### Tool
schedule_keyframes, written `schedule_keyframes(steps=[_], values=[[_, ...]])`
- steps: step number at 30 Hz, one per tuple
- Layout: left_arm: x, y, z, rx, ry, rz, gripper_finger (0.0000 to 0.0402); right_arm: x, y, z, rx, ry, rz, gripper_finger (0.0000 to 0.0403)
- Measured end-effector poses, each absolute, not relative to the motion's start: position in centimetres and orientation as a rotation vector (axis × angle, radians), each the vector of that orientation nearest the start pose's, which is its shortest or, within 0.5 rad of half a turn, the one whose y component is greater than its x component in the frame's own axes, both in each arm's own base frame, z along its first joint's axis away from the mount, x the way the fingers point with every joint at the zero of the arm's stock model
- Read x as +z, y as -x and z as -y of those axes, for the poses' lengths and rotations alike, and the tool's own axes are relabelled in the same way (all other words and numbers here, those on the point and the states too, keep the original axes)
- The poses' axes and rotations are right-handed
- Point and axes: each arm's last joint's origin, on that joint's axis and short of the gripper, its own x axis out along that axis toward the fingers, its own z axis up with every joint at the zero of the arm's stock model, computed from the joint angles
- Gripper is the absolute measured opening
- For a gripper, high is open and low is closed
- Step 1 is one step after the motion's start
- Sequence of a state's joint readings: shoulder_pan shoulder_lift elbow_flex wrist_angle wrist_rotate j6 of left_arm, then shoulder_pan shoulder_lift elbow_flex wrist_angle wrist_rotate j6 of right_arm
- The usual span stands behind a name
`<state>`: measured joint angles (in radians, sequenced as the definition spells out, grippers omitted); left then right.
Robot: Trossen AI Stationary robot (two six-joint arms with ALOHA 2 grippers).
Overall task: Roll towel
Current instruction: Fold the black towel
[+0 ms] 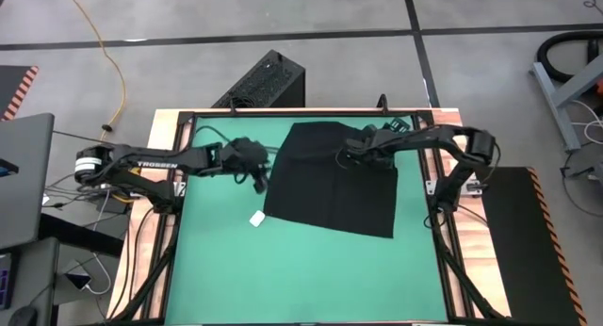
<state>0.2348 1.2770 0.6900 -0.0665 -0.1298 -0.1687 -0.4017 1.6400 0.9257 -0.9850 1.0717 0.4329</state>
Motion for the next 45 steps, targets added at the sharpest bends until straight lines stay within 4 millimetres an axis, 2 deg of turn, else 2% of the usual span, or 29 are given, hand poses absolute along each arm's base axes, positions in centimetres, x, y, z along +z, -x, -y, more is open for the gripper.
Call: schedule_keyframes(steps=[2,5,9,14,20,27,31,35,40,43,45], values=[[20.5,-25.1,-5.3,0.32,0.201,-0.577,0.0096,17.0,-22.2,12.4,-1.382,0.343,-1.451,0.0065],[20.0,-25.2,-3.7,0.266,0.175,-0.526,0.0079,17.9,-22.2,12.4,-1.36,0.345,-1.418,0.0091],[19.6,-25.5,-1.4,0.235,0.138,-0.51,0.0052,20.7,-21.9,12.2,-1.317,0.326,-1.304,0.0137],[18.7,-26.8,1.7,0.161,0.109,-0.497,0.0009,24.7,-21.0,11.0,-1.087,0.186,-1.122,0.0182],[16.3,-29.8,3.8,0.216,0.031,-0.575,0.0,28.8,-19.8,8.1,-0.792,0.153,-0.872,0.0175],[13.3,-33.8,4.7,0.214,-0.019,-0.767,0.0,31.6,-17.4,5.7,-0.732,0.141,-0.695,0.0158],[13.1,-34.7,5.3,0.217,-0.021,-0.944,0.0,32.0,-16.6,4.8,-0.699,0.14,-0.675,0.0154],[13.2,-33.8,6.1,0.199,-0.063,-1.17,0.0,31.8,-16.5,4.1,-0.659,0.151,-0.698,0.0153],[14.4,-30.2,6.6,0.249,-0.169,-1.512,0.0,31.2,-17.3,3.2,-0.542,0.161,-0.74,0.0153],[16.3,-27.6,6.5,0.339,-0.312,-1.673,0.0,30.7,-18.4,2.6,-0.431,0.187,-0.761,0.0153],[17.8,-26.2,6.5,0.395,-0.381,-1.701,0.0,30.1,-19.3,2.3,-0.366,0.226,-0.792,0.0153]])
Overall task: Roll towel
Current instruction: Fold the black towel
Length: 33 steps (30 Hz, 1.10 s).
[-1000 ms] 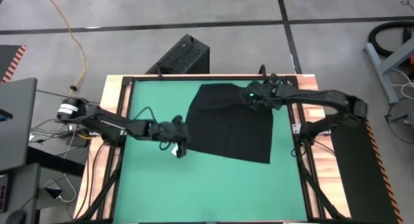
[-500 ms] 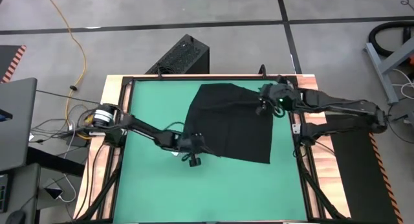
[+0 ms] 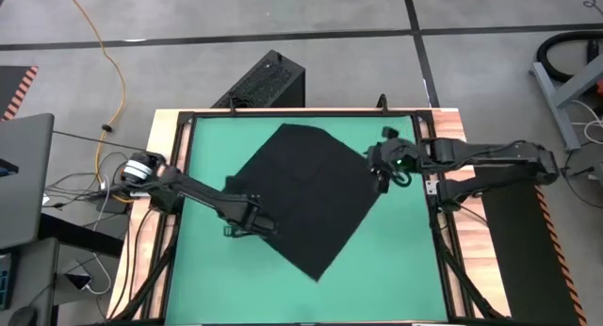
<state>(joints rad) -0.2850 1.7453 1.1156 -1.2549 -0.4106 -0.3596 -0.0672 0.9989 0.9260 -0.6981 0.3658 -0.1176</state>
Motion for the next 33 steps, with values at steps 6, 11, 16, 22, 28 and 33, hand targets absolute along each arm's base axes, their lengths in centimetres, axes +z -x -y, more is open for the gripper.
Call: schedule_keyframes(steps=[6,11,16,22,28,33], values=[[22.8,-24.3,7.3,0.496,-0.302,-1.375,0.0,28.6,-22.6,2.0,-0.162,0.366,-0.808,0.0153],[26.2,-24.0,8.7,0.514,-0.102,-0.801,0.0002,27.0,-25.4,3.6,0.025,0.424,-0.765,0.0153],[25.7,-24.2,9.3,0.37,-0.029,-0.644,0.0031,25.1,-26.9,6.6,0.086,0.481,-0.775,0.0157],[22.0,-24.8,9.3,0.374,-0.019,-0.722,0.0085,22.6,-27.1,10.3,0.057,0.51,-0.89,0.0197],[19.5,-26.6,8.9,0.379,0.06,-0.792,0.0127,20.6,-27.8,13.1,0.021,0.52,-0.906,0.024],[17.6,-27.8,8.2,0.422,0.063,-0.828,0.0132,19.0,-29.0,14.9,0.046,0.545,-0.967,0.0244]])
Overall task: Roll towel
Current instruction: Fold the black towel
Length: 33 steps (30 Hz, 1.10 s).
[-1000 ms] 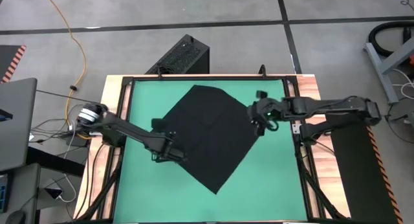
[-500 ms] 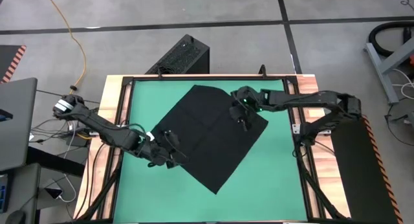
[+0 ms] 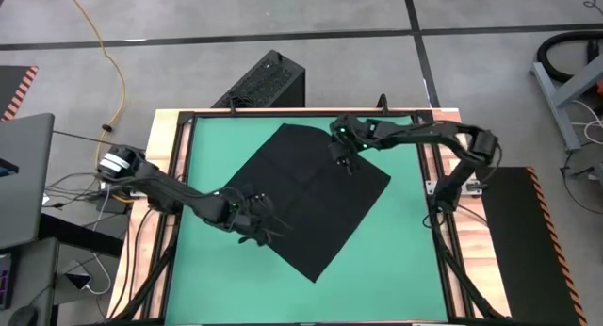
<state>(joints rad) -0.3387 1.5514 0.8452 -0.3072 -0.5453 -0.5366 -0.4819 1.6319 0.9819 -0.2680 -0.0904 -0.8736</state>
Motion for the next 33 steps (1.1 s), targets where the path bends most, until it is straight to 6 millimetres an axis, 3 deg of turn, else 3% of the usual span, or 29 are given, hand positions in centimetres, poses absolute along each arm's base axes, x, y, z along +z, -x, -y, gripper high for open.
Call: schedule_keyframes(steps=[8,13,19,33], values=[[18.0,-28.4,8.6,0.401,0.16,-0.792,0.0132,17.5,-30.8,16.2,0.107,0.558,-1.053,0.0244],[16.5,-29.4,9.6,0.371,0.069,-0.86,0.0132,17.0,-31.5,16.5,0.124,0.568,-1.06,0.0244],[14.7,-30.2,10.4,0.385,0.037,-0.939,0.0132,16.7,-31.3,16.5,0.172,0.62,-1.082,0.0244],[14.7,-29.8,10.8,0.355,0.079,-0.985,0.0132,16.2,-29.9,18.0,0.175,0.618,-1.166,0.0223]])
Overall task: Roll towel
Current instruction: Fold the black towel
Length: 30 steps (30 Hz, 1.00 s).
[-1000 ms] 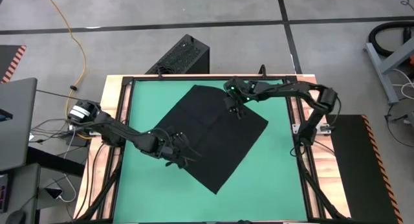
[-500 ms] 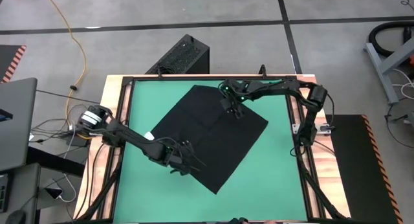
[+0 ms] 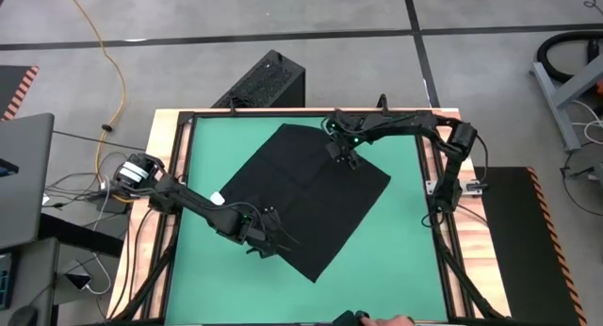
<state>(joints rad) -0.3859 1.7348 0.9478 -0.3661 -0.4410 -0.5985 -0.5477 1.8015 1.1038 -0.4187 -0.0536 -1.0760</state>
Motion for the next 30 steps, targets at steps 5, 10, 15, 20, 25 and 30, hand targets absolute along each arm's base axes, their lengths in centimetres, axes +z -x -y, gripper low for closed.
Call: schedule_keyframes(steps=[5,10,15,20,25,30], values=[[14.7,-29.8,10.8,0.339,0.088,-0.995,0.0132,15.8,-29.6,18.6,0.17,0.603,-1.186,0.0216],[14.8,-29.9,10.9,0.328,0.097,-1.008,0.0132,14.2,-29.8,18.8,0.192,0.573,-1.224,0.0208],[15.3,-29.9,10.8,0.331,0.096,-1.042,0.0132,13.3,-30.0,18.8,0.201,0.57,-1.247,0.0207],[15.0,-29.7,10.3,0.351,0.139,-1.082,0.0132,13.3,-29.9,18.9,0.194,0.582,-1.26,0.0207],[14.9,-29.7,9.9,0.355,0.145,-1.109,0.0132,13.2,-29.9,18.9,0.198,0.579,-1.259,0.0206],[14.9,-29.7,9.9,0.349,0.155,-1.121,0.0132,13.1,-29.8,19.1,0.194,0.575,-1.265,0.0187]])
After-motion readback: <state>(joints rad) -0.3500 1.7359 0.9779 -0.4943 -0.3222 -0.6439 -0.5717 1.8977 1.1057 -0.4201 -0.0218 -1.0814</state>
